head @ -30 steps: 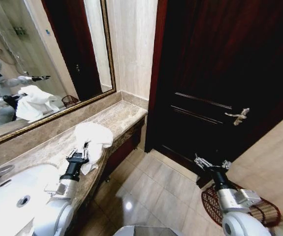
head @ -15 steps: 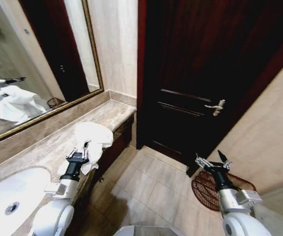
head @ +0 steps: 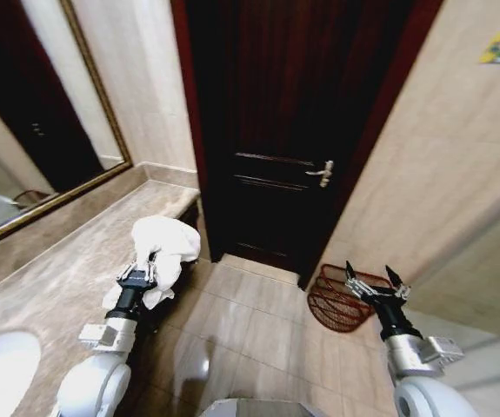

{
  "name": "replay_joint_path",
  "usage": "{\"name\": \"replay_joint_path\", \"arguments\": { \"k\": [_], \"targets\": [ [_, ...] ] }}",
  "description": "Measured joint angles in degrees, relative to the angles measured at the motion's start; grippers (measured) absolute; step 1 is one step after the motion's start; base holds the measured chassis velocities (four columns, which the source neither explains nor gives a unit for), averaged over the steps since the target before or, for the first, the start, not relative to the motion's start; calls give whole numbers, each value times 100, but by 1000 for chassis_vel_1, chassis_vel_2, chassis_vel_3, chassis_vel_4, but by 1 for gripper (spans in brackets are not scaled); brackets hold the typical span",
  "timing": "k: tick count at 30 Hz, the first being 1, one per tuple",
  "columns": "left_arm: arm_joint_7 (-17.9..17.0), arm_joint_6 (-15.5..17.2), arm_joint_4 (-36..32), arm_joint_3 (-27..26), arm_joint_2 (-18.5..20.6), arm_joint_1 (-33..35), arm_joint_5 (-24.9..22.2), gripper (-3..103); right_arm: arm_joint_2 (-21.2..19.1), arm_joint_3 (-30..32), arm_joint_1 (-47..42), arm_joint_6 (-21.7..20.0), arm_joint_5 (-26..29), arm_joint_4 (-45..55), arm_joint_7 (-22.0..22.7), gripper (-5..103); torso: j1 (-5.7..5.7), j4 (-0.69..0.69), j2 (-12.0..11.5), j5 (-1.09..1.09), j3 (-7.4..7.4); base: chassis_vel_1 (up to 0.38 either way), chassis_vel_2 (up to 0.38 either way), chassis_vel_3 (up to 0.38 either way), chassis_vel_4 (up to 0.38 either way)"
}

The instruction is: Discard the used towel into the hamper.

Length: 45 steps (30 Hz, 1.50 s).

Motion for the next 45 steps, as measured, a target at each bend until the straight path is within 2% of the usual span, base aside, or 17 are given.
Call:
{"name": "replay_joint_path", "arguments": {
  "k": [29, 35, 40, 45],
  "targets": [
    [13, 23, -2, 140, -108, -21, 175, 10, 33, -17, 51, 113, 58, -58, 47, 100, -7, -1, -14, 1, -9, -112, -135, -134, -113],
    [34, 23, -22, 176, -148, 14, 210, 10, 26, -7, 37, 147, 75, -66, 47, 100, -65, -6, -139, 0, -73, -97, -110, -106, -85],
    [39, 4, -27, 204, -184, 48, 243, 10, 17, 2, 19, 172, 97, -70, 47, 100, -102, 1, -207, 0, -106, -5, -4, -10, -11],
    [36, -44, -16, 229, -213, 74, 264, 10, 14, 8, 1, 198, 109, -74, 50, 100, -165, -3, -350, 0, -185, 0, 0, 0, 0]
  ]
}}
